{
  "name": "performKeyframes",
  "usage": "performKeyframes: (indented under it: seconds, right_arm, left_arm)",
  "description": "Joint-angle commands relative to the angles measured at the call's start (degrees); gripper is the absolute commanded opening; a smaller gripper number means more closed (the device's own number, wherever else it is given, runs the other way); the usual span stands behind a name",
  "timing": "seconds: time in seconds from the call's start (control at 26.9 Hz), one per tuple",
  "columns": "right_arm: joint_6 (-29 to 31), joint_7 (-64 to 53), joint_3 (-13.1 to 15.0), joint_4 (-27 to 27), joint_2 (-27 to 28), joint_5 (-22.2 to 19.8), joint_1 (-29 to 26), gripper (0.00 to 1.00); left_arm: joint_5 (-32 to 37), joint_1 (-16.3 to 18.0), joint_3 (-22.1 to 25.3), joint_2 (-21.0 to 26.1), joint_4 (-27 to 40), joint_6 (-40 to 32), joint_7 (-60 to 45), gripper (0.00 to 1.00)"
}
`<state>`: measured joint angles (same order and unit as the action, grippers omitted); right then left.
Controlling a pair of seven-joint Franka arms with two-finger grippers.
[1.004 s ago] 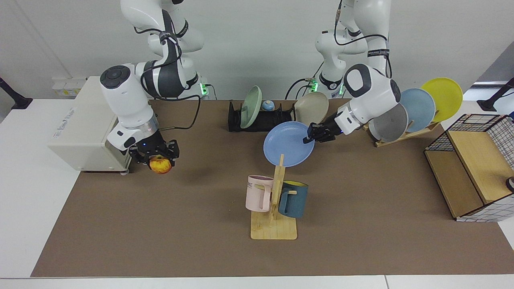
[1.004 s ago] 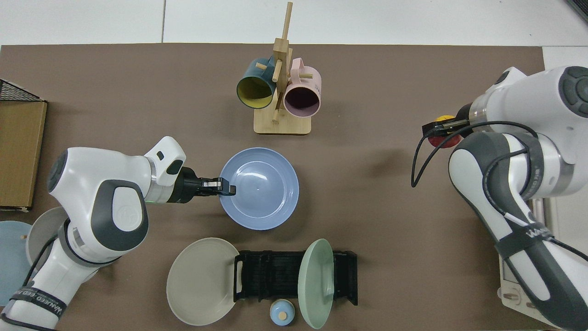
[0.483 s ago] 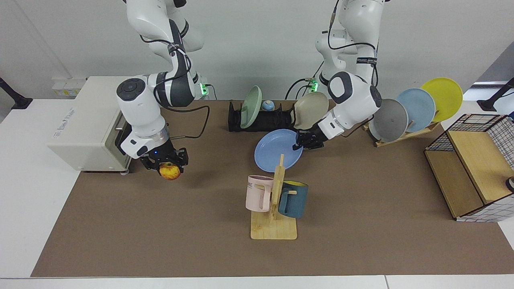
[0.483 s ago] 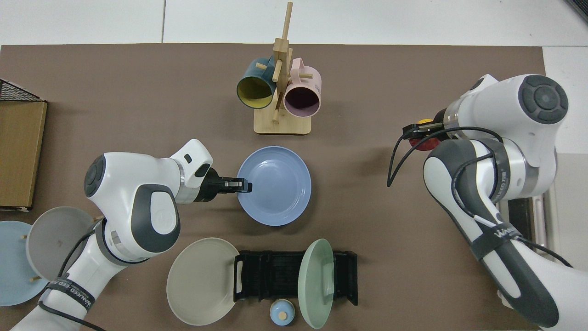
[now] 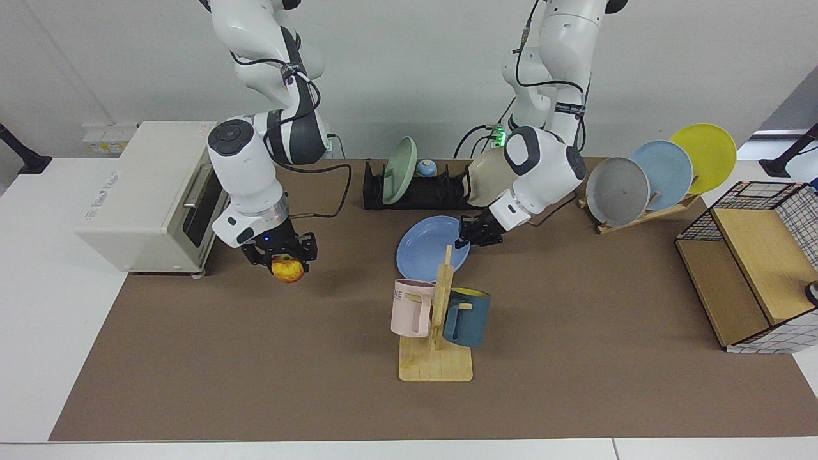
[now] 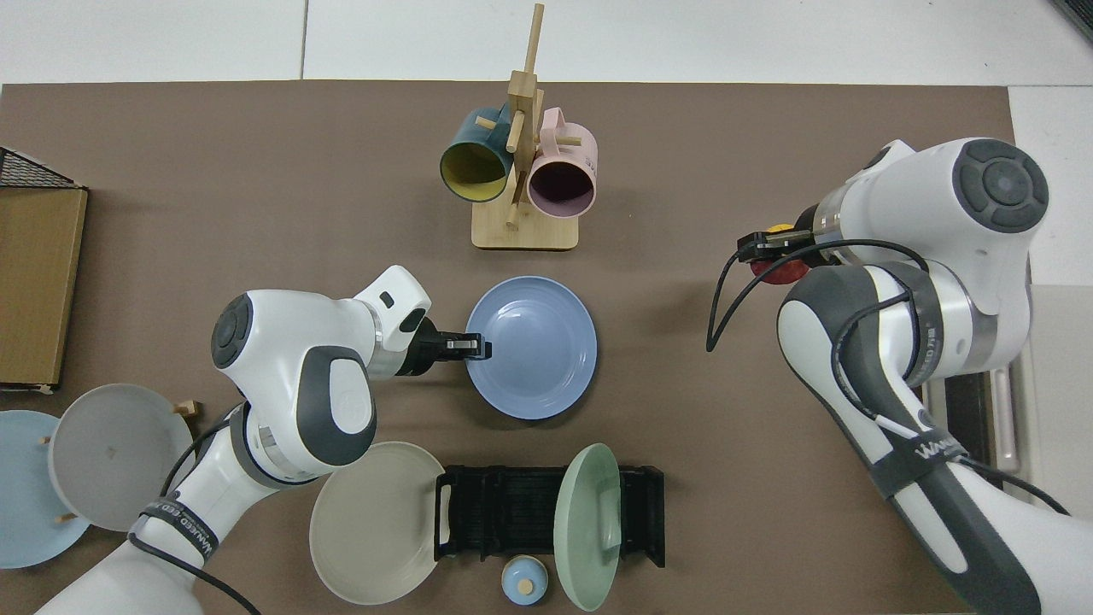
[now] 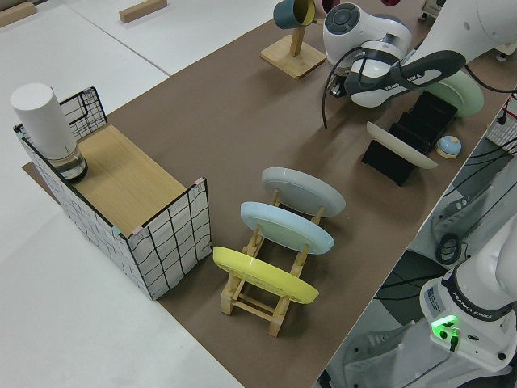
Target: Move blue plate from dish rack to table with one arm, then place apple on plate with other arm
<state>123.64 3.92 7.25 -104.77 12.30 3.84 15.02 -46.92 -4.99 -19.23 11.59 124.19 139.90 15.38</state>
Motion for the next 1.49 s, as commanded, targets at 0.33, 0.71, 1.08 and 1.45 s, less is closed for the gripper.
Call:
performKeyframes:
  seconds: [0.33,0.71,1.08,1.45]
  right_arm:
    - [-2.1,7.9,-0.4,-2.2,-3.0,0.7,2.5,0.00]
    - [-0.5,20.9,-0.3,-3.4,-2.5,0.8,12.4,0.00]
    - [7.3,32.2,-0.3,-5.0,0.3,0.8,22.0,0.00]
    - [16.1,36.7,-0.2,-2.8,8.3,0.8,28.1,0.00]
  left_arm:
    - [5.7,-0.4,-1.1,-2.4,-2.9,1.0,-10.1,0.95]
    - [30.9,-0.3,3.4,-6.6,-14.5,-20.3,-23.1,0.97]
    - [42.7,0.2,7.5,-11.9,-22.7,-39.6,-23.0,0.98]
    - [45.3,0.3,9.7,-11.9,-31.8,-50.3,-22.5,0.99]
